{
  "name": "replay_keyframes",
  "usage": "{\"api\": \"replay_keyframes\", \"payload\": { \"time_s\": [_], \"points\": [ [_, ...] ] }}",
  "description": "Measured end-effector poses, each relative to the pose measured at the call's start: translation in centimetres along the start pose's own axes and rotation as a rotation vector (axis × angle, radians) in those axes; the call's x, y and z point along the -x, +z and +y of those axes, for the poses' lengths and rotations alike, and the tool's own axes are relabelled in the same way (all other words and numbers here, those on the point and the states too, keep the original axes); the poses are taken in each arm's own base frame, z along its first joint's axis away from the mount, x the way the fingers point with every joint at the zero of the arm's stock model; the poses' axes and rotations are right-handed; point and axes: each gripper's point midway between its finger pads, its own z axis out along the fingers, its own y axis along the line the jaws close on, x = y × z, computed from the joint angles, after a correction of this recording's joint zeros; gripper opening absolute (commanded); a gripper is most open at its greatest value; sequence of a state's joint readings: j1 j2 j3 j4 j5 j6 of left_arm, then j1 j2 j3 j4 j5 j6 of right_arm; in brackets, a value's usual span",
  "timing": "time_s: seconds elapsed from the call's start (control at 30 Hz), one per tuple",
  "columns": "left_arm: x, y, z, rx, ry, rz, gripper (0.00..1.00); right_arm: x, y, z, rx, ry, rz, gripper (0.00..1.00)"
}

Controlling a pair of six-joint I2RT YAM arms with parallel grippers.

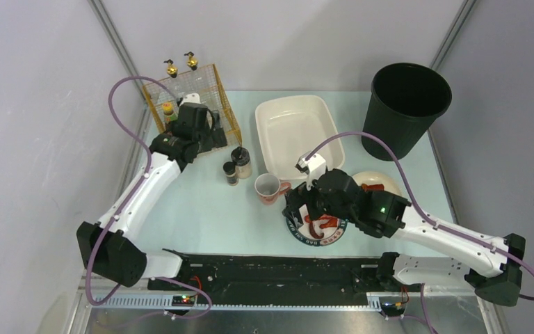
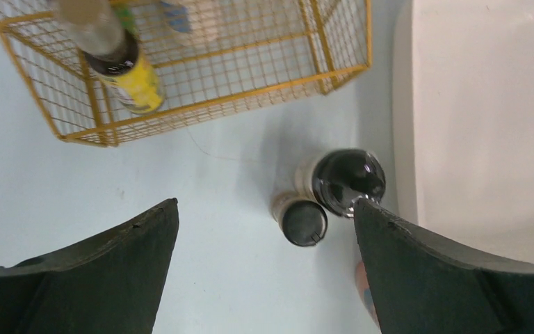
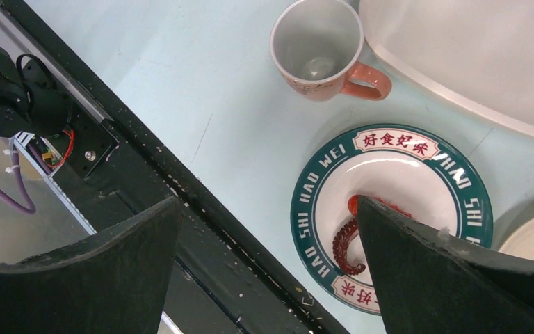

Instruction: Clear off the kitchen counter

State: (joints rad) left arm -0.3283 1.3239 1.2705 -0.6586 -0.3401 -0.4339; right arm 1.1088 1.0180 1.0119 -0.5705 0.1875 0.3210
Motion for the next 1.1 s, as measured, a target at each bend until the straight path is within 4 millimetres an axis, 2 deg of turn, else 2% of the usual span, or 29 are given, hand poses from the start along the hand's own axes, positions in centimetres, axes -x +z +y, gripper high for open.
{"api": "replay_keyframes", "payload": {
  "time_s": [0.23,0.5,0.7,1.0,1.1],
  "points": [
    [-3.4,-0.4,-2.6,-0.094,0.104,0.061,0.98,0.0,-0.6,-0.4,-0.011,0.007,-0.005,1.0],
    [-6.4,0.6,-3.1,-0.116,0.17,0.115,0.96,-0.2,-0.7,-0.5,-0.015,0.016,0.005,1.0],
    [-8.2,2.2,-4.2,-0.127,0.212,0.165,0.92,-0.3,-0.7,-0.5,-0.016,0.019,0.006,1.0],
    [-11.2,5.5,-4.3,-0.09,0.262,0.25,0.89,-0.4,-0.7,-0.5,-0.017,0.018,0.011,1.0],
    [-11.7,6.1,-4.4,-0.086,0.269,0.261,0.82,-0.3,-0.7,-0.6,-0.019,0.018,0.01,1.0]
  ]
}}
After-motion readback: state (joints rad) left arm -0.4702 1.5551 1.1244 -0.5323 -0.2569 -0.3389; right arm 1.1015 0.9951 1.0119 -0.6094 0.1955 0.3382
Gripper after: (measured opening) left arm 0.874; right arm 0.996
